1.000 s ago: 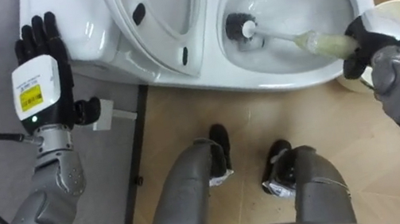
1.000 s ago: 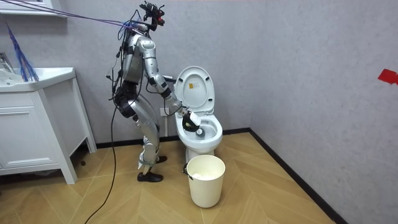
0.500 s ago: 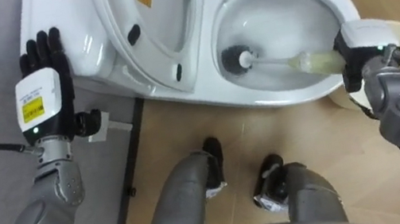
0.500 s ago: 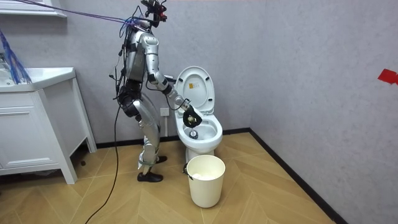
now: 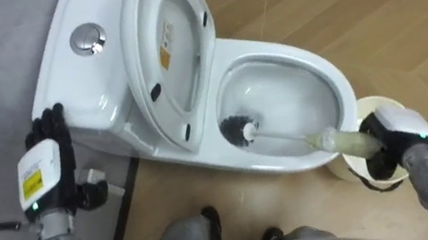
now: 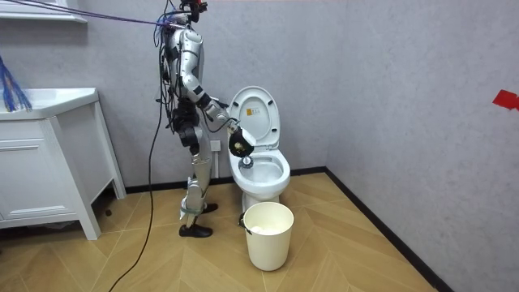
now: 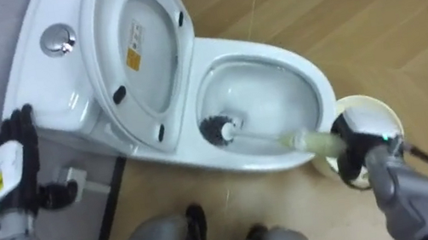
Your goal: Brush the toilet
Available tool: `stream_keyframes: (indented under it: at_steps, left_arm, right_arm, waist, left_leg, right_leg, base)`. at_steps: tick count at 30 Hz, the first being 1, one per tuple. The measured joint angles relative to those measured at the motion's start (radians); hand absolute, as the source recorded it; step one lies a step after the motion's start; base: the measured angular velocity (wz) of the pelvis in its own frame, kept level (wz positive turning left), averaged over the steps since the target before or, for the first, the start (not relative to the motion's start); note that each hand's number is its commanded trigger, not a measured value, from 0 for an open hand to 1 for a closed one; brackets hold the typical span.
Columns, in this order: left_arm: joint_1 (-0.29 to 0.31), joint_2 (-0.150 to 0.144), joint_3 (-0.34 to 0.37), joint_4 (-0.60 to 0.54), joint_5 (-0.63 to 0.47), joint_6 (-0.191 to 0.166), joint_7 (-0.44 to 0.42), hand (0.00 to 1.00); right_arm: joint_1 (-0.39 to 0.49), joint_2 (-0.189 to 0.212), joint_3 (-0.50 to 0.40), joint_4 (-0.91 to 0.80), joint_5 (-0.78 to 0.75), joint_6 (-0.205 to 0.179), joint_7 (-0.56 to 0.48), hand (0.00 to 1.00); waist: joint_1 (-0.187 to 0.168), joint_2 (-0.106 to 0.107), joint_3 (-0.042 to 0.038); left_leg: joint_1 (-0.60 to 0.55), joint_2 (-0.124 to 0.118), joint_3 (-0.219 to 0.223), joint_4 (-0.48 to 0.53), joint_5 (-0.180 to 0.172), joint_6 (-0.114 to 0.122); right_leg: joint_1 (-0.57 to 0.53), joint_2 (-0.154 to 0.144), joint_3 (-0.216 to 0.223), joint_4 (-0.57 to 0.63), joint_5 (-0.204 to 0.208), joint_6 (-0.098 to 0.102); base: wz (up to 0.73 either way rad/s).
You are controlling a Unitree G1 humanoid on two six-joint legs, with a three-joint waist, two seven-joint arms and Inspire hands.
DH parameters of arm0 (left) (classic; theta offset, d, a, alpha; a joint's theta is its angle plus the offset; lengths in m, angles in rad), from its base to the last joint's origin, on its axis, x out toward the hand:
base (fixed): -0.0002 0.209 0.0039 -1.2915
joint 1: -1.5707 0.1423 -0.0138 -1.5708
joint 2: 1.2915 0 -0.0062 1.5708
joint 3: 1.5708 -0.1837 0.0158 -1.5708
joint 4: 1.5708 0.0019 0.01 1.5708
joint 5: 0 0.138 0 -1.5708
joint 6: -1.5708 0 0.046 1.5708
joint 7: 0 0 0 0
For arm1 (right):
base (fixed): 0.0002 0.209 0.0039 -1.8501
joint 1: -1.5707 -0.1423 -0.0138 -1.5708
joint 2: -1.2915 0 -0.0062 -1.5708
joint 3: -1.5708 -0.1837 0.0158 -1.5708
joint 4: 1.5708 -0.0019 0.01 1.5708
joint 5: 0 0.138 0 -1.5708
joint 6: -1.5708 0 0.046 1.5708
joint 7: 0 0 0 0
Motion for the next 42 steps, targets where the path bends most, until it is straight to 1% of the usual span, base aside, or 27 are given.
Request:
stream_keyframes:
  at_steps: [1,2,3,4,7,8,9,11,13,14,15,16,17,21,23,24,25,27,28,30,33,35,36,38,39,40,42]
  left_arm:
    - [0.016,-0.009,0.005,-0.008,-0.002,-0.002,0.000,0.00]
    - [0.043,-0.020,0.012,-0.021,-0.002,-0.006,0.000,0.00]
    - [0.054,-0.030,0.018,-0.024,-0.004,-0.015,0.000,0.00]
    - [0.055,-0.034,0.019,-0.026,-0.004,-0.018,0.000,0.00]
    - [0.069,-0.047,0.030,-0.033,-0.024,-0.048,0.000,0.00]
    - [0.078,-0.053,0.032,-0.029,-0.055,-0.057,0.000,0.00]
    - [0.083,-0.069,0.041,-0.019,-0.097,-0.069,0.003,0.00]
    - [0.095,-0.085,0.052,-0.006,-0.150,-0.071,0.004,0.00]
    - [0.109,-0.095,0.068,0.018,-0.201,-0.078,0.004,0.00]
    - [0.113,-0.110,0.089,0.027,-0.238,-0.079,0.003,0.00]
    - [0.130,-0.121,0.103,0.036,-0.290,-0.080,0.001,0.00]
    - [0.134,-0.124,0.109,0.044,-0.316,-0.082,-0.002,0.00]
    - [0.135,-0.133,0.128,0.080,-0.355,-0.096,-0.006,0.00]
    - [0.131,-0.153,0.158,0.226,-0.524,-0.104,-0.026,0.00]
    - [0.126,-0.159,0.168,0.292,-0.563,-0.104,-0.034,0.00]
    - [0.115,-0.160,0.174,0.352,-0.588,-0.104,-0.045,0.00]
    - [0.109,-0.160,0.178,0.384,-0.604,-0.103,-0.048,0.00]
    - [0.086,-0.160,0.197,0.470,-0.669,-0.100,-0.071,0.00]
    - [0.077,-0.160,0.199,0.487,-0.697,-0.100,-0.076,0.00]
    - [0.047,-0.160,0.202,0.542,-0.835,-0.092,-0.093,0.00]
    - [0.035,-0.160,0.202,0.551,-0.964,-0.086,-0.127,0.00]
    - [0.020,-0.162,0.202,0.560,-0.986,-0.080,-0.150,0.00]
    - [0.014,-0.165,0.202,0.560,-0.991,-0.079,-0.164,0.00]
    - [0.002,-0.173,0.204,0.560,-0.989,-0.078,-0.184,0.00]
    - [-0.001,-0.178,0.203,0.560,-0.987,-0.076,-0.200,0.00]
    - [-0.003,-0.180,0.203,0.561,-0.981,-0.074,-0.207,0.00]
    - [-0.006,-0.185,0.204,0.572,-0.940,-0.055,-0.236,0.00]
  right_arm:
    - [0.013,0.012,-0.004,0.000,0.003,-0.001,-0.003,1.00]
    - [0.032,0.028,-0.009,0.000,0.015,-0.005,-0.003,1.00]
    - [0.041,0.035,-0.014,0.000,0.022,-0.009,-0.003,1.00]
    - [0.045,0.038,-0.023,0.000,0.030,-0.013,-0.003,1.00]
    - [0.052,0.045,-0.058,0.000,0.097,-0.056,-0.004,1.00]
    - [0.057,0.049,-0.069,0.000,0.140,-0.077,-0.006,1.00]
    - [0.060,0.049,-0.073,0.006,0.178,-0.097,-0.016,1.00]
    - [0.064,0.052,-0.075,0.024,0.223,-0.116,-0.027,1.00]
    - [0.069,0.065,-0.082,0.044,0.269,-0.117,-0.028,1.00]
    - [0.072,0.078,-0.091,0.057,0.308,-0.118,-0.032,1.00]
    - [0.074,0.094,-0.106,0.081,0.367,-0.125,-0.036,1.00]
    - [0.080,0.100,-0.111,0.087,0.402,-0.127,-0.039,1.00]
    - [0.082,0.106,-0.119,0.109,0.471,-0.137,-0.050,1.00]
    - [0.093,0.127,-0.159,0.168,0.643,-0.159,-0.090,1.00]
    - [0.087,0.145,-0.178,0.205,0.695,-0.162,-0.110,1.00]
    - [0.085,0.157,-0.187,0.242,0.727,-0.172,-0.123,1.00]
    - [0.083,0.160,-0.188,0.263,0.748,-0.173,-0.128,1.00]
    - [0.077,0.171,-0.198,0.323,0.801,-0.175,-0.150,1.00]
    - [0.075,0.171,-0.201,0.340,0.815,-0.177,-0.154,1.00]
    - [0.065,0.178,-0.232,0.399,0.830,-0.181,-0.173,1.00]
    - [0.071,0.188,-0.239,0.434,0.868,-0.181,-0.214,1.00]
    - [0.069,0.197,-0.249,0.452,0.875,-0.182,-0.222,1.00]
    - [0.066,0.202,-0.255,0.471,0.873,-0.185,-0.221,1.00]
    - [0.073,0.204,-0.259,0.486,0.874,-0.184,-0.221,1.00]
    - [0.077,0.206,-0.261,0.490,0.875,-0.184,-0.221,1.00]
    - [0.080,0.207,-0.263,0.490,0.875,-0.184,-0.222,1.00]
    - [0.085,0.215,-0.267,0.509,0.856,-0.182,-0.223,1.00]
  waist:
    - [0.000,-0.004,-0.0029]
    - [0.000,-0.012,-0.0104]
    - [-0.002,-0.016,-0.0123]
    - [-0.002,-0.018,-0.0114]
    - [-0.006,-0.025,-0.0080]
    - [-0.006,-0.028,-0.0066]
    - [-0.010,-0.028,-0.0061]
    - [-0.012,-0.030,-0.0052]
    - [-0.014,-0.038,-0.0039]
    - [-0.016,-0.036,-0.0072]
    - [-0.017,-0.040,-0.0038]
    - [-0.017,-0.042,-0.0044]
    - [-0.017,-0.049,0.0000]
    - [-0.032,-0.041,-0.0023]
    - [-0.037,-0.039,-0.0045]
    - [-0.041,-0.034,-0.0005]
    - [-0.046,-0.038,-0.0001]
    - [-0.055,-0.036,-0.0032]
    - [-0.059,-0.035,-0.0028]
    - [-0.082,-0.024,-0.0056]
    - [-0.102,-0.017,-0.0052]
    - [-0.109,-0.007,-0.0071]
    - [-0.119,-0.001,-0.0103]
    - [-0.125,0.007,-0.0088]
    - [-0.132,0.014,-0.0097]
    - [-0.135,0.014,-0.0108]
    - [-0.135,0.021,-0.0116]
  left_leg:
    - [0.014,-0.002,0.000,-0.006,0.000,0.000]
    - [0.036,-0.006,0.000,-0.012,0.000,0.000]
    - [0.055,-0.009,0.000,-0.017,-0.001,-0.001]
    - [0.062,-0.010,0.000,-0.019,-0.001,-0.001]
    - [0.098,-0.012,0.000,-0.041,-0.003,-0.004]
    - [0.115,-0.013,0.000,-0.054,-0.004,-0.005]
    - [0.128,-0.014,0.000,-0.057,-0.008,-0.012]
    - [0.142,-0.016,0.000,-0.056,-0.012,-0.016]
    - [0.155,-0.019,-0.001,-0.056,-0.016,-0.017]
    - [0.161,-0.019,-0.001,-0.056,-0.018,-0.018]
    - [0.172,-0.020,-0.001,-0.058,-0.019,-0.018]
    - [0.175,-0.020,-0.001,-0.057,-0.020,-0.018]
    - [0.181,-0.020,-0.001,-0.057,-0.024,-0.019]
    - [0.189,-0.018,-0.001,-0.057,-0.038,-0.020]
    - [0.195,-0.016,0.003,-0.057,-0.044,-0.019]
    - [0.205,-0.011,0.005,-0.057,-0.050,-0.020]
    - [0.209,-0.011,0.005,-0.057,-0.054,-0.020]
    - [0.220,-0.010,0.015,-0.057,-0.059,-0.019]
    - [0.220,-0.007,0.018,-0.057,-0.059,-0.019]
    - [0.219,-0.004,0.023,-0.057,-0.061,-0.016]
    - [0.222,0.000,0.040,-0.056,-0.065,-0.016]
    - [0.226,0.006,0.059,-0.057,-0.069,-0.016]
    - [0.228,0.007,0.063,-0.057,-0.071,-0.016]
    - [0.240,0.008,0.080,-0.067,-0.073,-0.016]
    - [0.246,0.007,0.086,-0.072,-0.073,-0.016]
    - [0.251,0.007,0.088,-0.077,-0.073,-0.016]
    - [0.273,0.008,0.112,-0.094,-0.072,-0.018]
  right_leg:
    - [0.017,0.001,0.000,-0.013,0.002,0.002]
    - [0.044,0.001,0.000,-0.031,0.003,0.005]
    - [0.066,0.001,0.000,-0.045,0.004,0.006]
    - [0.075,0.001,0.000,-0.049,0.005,0.007]
    - [0.109,0.003,0.000,-0.065,0.005,0.007]
    - [0.121,0.004,0.000,-0.070,0.005,0.007]
    - [0.136,0.007,-0.002,-0.080,0.006,0.008]
    - [0.154,0.008,-0.002,-0.085,0.006,0.008]
    - [0.173,0.011,-0.003,-0.098,0.007,0.010]
    - [0.178,0.011,0.000,-0.098,0.007,0.010]
    - [0.188,0.011,0.001,-0.099,0.007,0.010]
    - [0.191,0.011,0.000,-0.099,0.007,0.010]
    - [0.196,0.011,0.001,-0.100,0.007,0.011]
    - [0.199,0.012,0.011,-0.101,0.004,0.015]
    - [0.201,0.014,0.020,-0.100,0.004,0.016]
    - [0.207,0.016,0.028,-0.101,0.004,0.017]
    - [0.212,0.017,0.029,-0.102,0.004,0.017]
    - [0.218,0.018,0.040,-0.102,0.004,0.019]
    - [0.218,0.018,0.042,-0.102,0.005,0.019]
    - [0.209,0.017,0.053,-0.098,0.005,0.021]
    - [0.206,0.018,0.071,-0.096,0.007,0.023]
    - [0.202,0.021,0.087,-0.096,0.011,0.023]
    - [0.201,0.022,0.095,-0.096,0.012,0.023]
    - [0.201,0.024,0.114,-0.095,0.013,0.024]
    - [0.201,0.024,0.120,-0.095,0.014,0.025]
    - [0.202,0.023,0.124,-0.095,0.014,0.025]
    - [0.203,0.026,0.154,-0.095,0.014,0.024]
  base:
    - [0.03]
    - [0.00]
    - [0.00]
    - [0.00]
    - [0.00]
    - [0.00]
    - [0.00]
    - [0.00]
    - [0.00]
    - [-0.03]
    - [-0.03]
    - [0.00]
    - [-0.04]
    - [-0.05]
    - [-0.11]
    - [-0.12]
    - [-0.11]
    - [-0.14]
    - [-0.12]
    - [-0.11]
    - [-0.18]
    - [-0.26]
    - [-0.23]
    - [-0.22]
    - [-0.23]
    - [-0.24]
    - [-0.37]
